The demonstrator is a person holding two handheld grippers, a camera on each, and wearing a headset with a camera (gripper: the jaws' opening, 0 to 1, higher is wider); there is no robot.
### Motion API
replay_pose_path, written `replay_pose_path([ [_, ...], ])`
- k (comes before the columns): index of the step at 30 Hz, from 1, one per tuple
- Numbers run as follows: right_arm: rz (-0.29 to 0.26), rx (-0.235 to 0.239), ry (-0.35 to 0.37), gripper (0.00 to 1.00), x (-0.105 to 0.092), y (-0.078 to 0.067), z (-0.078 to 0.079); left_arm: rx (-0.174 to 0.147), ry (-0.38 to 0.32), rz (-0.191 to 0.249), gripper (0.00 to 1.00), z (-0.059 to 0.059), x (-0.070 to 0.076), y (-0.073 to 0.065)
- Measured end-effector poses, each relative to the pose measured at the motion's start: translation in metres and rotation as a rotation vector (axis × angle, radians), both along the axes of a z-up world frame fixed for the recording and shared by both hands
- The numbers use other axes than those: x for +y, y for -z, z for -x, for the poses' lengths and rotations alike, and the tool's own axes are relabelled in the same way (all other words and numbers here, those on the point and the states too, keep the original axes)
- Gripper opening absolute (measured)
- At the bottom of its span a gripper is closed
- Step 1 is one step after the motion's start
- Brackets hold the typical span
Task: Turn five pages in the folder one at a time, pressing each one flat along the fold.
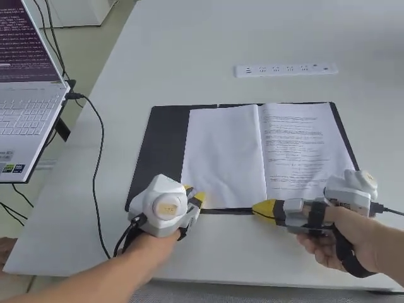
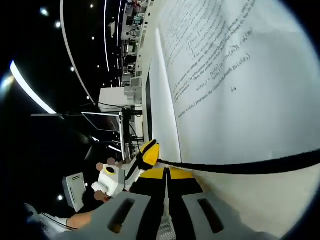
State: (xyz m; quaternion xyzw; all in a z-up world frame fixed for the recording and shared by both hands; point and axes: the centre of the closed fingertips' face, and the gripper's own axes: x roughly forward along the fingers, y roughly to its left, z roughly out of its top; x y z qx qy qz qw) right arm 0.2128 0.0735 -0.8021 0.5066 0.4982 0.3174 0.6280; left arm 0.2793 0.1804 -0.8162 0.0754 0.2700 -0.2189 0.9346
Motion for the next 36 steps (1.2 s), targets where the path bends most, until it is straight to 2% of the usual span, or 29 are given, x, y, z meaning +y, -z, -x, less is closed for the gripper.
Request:
replay_pose_path([
  [2, -0.016, 0.002, 0.009, 0.00, -0.001, -0.005, 0.005, 0.005, -0.005, 0.003, 0.13, 0.000, 0.000, 0.000],
  [4, -0.029, -0.014, 0.019, 0.00, -0.002, -0.016, 0.009, 0.013, -0.008, 0.005, 0.13, 0.000, 0.000, -0.001],
  [5, -0.025, -0.050, 0.033, 0.00, -0.005, -0.023, 0.006, 0.017, -0.010, 0.007, 0.13, 0.000, 0.001, -0.001],
  [7, 0.002, -0.127, 0.073, 0.00, -0.014, -0.038, -0.001, 0.048, -0.001, 0.014, 0.16, 0.000, 0.000, -0.002],
  [9, 0.038, -0.194, 0.136, 0.00, -0.025, -0.052, -0.010, 0.096, 0.006, 0.018, 0.23, 0.007, -0.003, -0.004],
  [10, 0.064, -0.250, 0.164, 0.00, -0.034, -0.064, -0.013, 0.106, -0.002, 0.022, 0.27, 0.008, -0.003, -0.008],
  [11, 0.075, -0.263, 0.172, 0.00, -0.038, -0.067, -0.014, 0.102, -0.002, 0.034, 0.31, 0.010, -0.003, -0.012],
  [12, 0.100, -0.304, 0.200, 0.02, -0.049, -0.077, -0.017, 0.096, -0.001, 0.054, 0.33, 0.011, -0.004, -0.018],
  [14, 0.106, -0.344, 0.229, 0.10, -0.065, -0.093, -0.017, 0.083, -0.006, 0.072, 0.30, 0.014, -0.001, -0.031],
  [15, 0.112, -0.363, 0.242, 0.13, -0.071, -0.100, -0.017, 0.071, -0.016, 0.095, 0.30, 0.016, 0.001, -0.040],
  [17, 0.188, -0.423, 0.237, 0.16, -0.087, -0.109, -0.011, 0.070, -0.035, 0.134, 0.32, 0.019, 0.004, -0.053],
  [18, 0.245, -0.457, 0.239, 0.20, -0.097, -0.113, -0.008, 0.067, -0.037, 0.138, 0.33, 0.020, 0.005, -0.056],
  [21, 0.353, -0.524, 0.247, 0.28, -0.118, -0.120, -0.001, 0.054, -0.043, 0.159, 0.36, 0.028, 0.010, -0.075],
  [23, 0.412, -0.556, 0.240, 0.29, -0.130, -0.122, 0.005, 0.044, -0.053, 0.172, 0.37, 0.033, 0.015, -0.084],
  [26, 0.487, -0.585, 0.245, 0.31, -0.145, -0.124, 0.011, 0.044, -0.059, 0.179, 0.40, 0.042, 0.018, -0.095],
  [30, 0.582, -0.638, 0.248, 0.34, -0.161, -0.124, 0.017, 0.046, -0.056, 0.161, 0.43, 0.054, 0.021, -0.103],
  [31, 0.580, -0.628, 0.255, 0.34, -0.164, -0.124, 0.019, 0.051, -0.059, 0.155, 0.45, 0.057, 0.022, -0.104],
  [36, 0.663, -0.638, 0.264, 0.39, -0.181, -0.116, 0.025, 0.057, -0.072, 0.140, 0.51, 0.070, 0.028, -0.108],
])
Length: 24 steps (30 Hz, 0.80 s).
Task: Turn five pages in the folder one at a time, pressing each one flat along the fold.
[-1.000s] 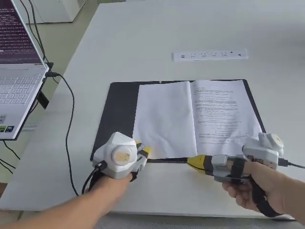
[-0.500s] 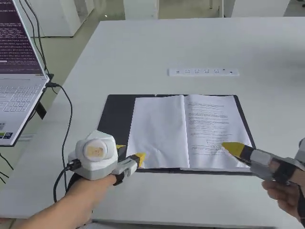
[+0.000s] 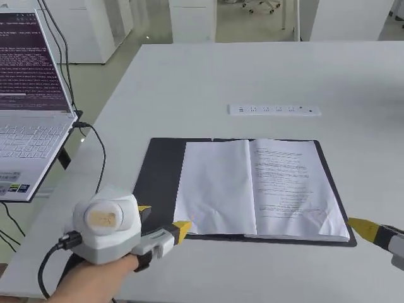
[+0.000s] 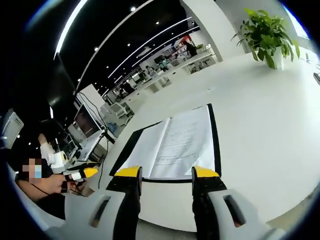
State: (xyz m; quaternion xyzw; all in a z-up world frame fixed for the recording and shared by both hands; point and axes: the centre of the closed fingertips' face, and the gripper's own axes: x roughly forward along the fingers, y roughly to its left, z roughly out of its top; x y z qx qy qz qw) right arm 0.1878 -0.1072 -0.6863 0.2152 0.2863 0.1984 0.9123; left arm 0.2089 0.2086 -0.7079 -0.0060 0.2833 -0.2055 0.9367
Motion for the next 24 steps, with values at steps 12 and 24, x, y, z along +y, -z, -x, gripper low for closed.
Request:
replay_pose_path([
  [12, -0.017, 0.011, 0.097, 0.42, -0.032, 0.008, 0.009, -0.011, -0.032, 0.011, 0.52, 0.012, 0.010, -0.009],
  [24, -0.028, 0.023, 0.095, 0.40, -0.033, 0.015, 0.005, -0.005, -0.023, 0.004, 0.51, 0.007, -0.001, -0.007],
])
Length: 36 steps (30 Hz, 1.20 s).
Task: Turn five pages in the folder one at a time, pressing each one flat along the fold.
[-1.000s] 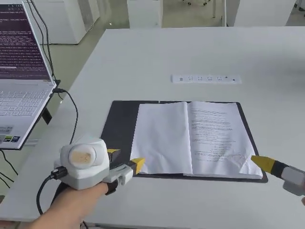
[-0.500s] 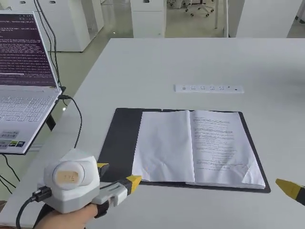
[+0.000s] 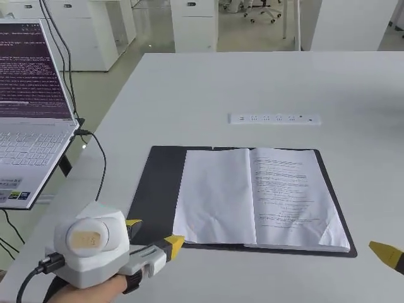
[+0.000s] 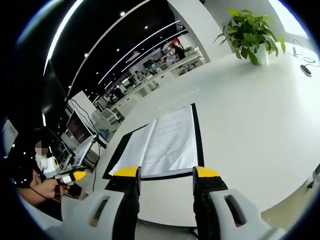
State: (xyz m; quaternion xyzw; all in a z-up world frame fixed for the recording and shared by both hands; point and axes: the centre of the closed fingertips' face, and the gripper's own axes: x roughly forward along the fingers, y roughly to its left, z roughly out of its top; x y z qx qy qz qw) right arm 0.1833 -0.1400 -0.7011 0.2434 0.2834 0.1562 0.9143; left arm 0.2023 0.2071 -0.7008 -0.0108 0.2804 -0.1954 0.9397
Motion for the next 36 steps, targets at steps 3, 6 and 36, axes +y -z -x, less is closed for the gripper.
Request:
replay_pose_path([
  [3, -0.014, 0.010, -0.002, 0.40, 0.002, 0.004, -0.001, 0.001, 0.018, -0.003, 0.50, -0.004, -0.011, 0.003],
  [6, -0.015, 0.015, -0.004, 0.39, 0.002, 0.007, -0.002, -0.007, 0.043, -0.005, 0.49, -0.009, -0.028, 0.004],
  [36, -0.151, 0.029, 0.055, 0.34, 0.003, 0.024, -0.011, -0.045, 0.388, 0.000, 0.50, -0.044, -0.240, 0.055],
])
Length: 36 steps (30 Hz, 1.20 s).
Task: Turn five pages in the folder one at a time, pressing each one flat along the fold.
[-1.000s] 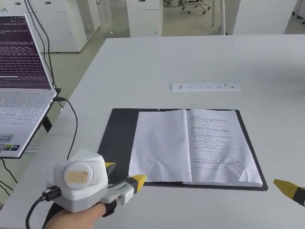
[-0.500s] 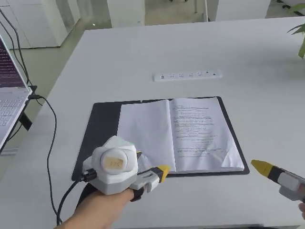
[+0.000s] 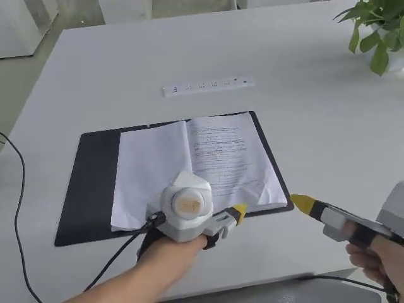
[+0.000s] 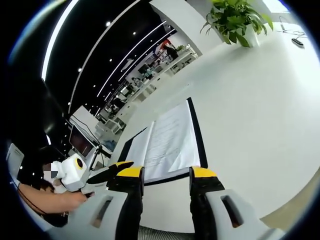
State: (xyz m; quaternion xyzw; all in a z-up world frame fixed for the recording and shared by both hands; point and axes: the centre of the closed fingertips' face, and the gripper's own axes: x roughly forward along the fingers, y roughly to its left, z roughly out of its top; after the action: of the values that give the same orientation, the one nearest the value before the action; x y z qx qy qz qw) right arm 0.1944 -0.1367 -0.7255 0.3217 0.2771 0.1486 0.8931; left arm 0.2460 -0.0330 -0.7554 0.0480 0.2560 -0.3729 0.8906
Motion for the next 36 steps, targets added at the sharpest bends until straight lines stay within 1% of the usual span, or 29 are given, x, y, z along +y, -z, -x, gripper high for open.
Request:
replay_pose_path([
  [5, -0.014, -0.007, 0.002, 0.33, 0.002, 0.002, -0.006, -0.012, -0.005, -0.003, 0.51, -0.011, -0.015, 0.009],
  [9, -0.026, 0.002, 0.004, 0.33, 0.002, 0.008, -0.011, -0.037, -0.017, 0.013, 0.51, -0.021, -0.027, 0.012],
  [10, -0.027, 0.003, 0.005, 0.32, 0.002, 0.009, -0.011, -0.039, -0.019, 0.016, 0.51, -0.022, -0.029, 0.012],
  [12, -0.033, 0.007, 0.006, 0.32, 0.002, 0.011, -0.013, -0.046, -0.031, 0.024, 0.51, -0.028, -0.035, 0.016],
  [15, -0.045, 0.017, 0.016, 0.32, 0.000, 0.015, -0.015, -0.054, -0.040, 0.027, 0.48, -0.033, -0.043, 0.022],
  [17, -0.051, 0.020, 0.024, 0.32, -0.001, 0.018, -0.016, -0.055, -0.044, 0.021, 0.48, -0.034, -0.047, 0.027],
  [19, -0.057, 0.021, 0.030, 0.32, -0.002, 0.018, -0.017, -0.057, -0.049, 0.024, 0.47, -0.034, -0.051, 0.030],
  [21, -0.061, 0.023, 0.034, 0.32, -0.003, 0.019, -0.017, -0.057, -0.049, 0.009, 0.47, -0.034, -0.054, 0.034],
  [23, -0.065, 0.022, 0.034, 0.31, -0.002, 0.019, -0.018, -0.068, -0.051, 0.002, 0.45, -0.034, -0.055, 0.036],
  [25, -0.069, 0.021, 0.031, 0.31, -0.002, 0.019, -0.019, -0.070, -0.060, -0.031, 0.43, -0.035, -0.052, 0.041],
  [27, -0.071, 0.017, 0.034, 0.31, -0.003, 0.019, -0.020, -0.067, -0.068, -0.042, 0.44, -0.035, -0.052, 0.047],
  [28, -0.074, 0.017, 0.035, 0.31, -0.003, 0.020, -0.021, -0.073, -0.064, -0.073, 0.45, -0.035, -0.049, 0.051],
  [29, -0.077, 0.021, 0.036, 0.31, -0.003, 0.021, -0.021, -0.094, -0.061, -0.083, 0.45, -0.035, -0.049, 0.051],
  [30, -0.079, 0.021, 0.037, 0.31, -0.003, 0.021, -0.021, -0.092, -0.061, -0.075, 0.45, -0.034, -0.050, 0.051],
  [31, -0.081, 0.019, 0.037, 0.31, -0.002, 0.021, -0.021, -0.096, -0.060, -0.077, 0.45, -0.034, -0.050, 0.051],
  [33, -0.082, 0.022, 0.038, 0.31, -0.002, 0.023, -0.021, -0.108, -0.057, -0.077, 0.45, -0.033, -0.049, 0.051],
  [36, -0.084, 0.020, 0.034, 0.31, -0.001, 0.024, -0.022, -0.124, -0.053, -0.047, 0.44, -0.034, -0.047, 0.053],
])
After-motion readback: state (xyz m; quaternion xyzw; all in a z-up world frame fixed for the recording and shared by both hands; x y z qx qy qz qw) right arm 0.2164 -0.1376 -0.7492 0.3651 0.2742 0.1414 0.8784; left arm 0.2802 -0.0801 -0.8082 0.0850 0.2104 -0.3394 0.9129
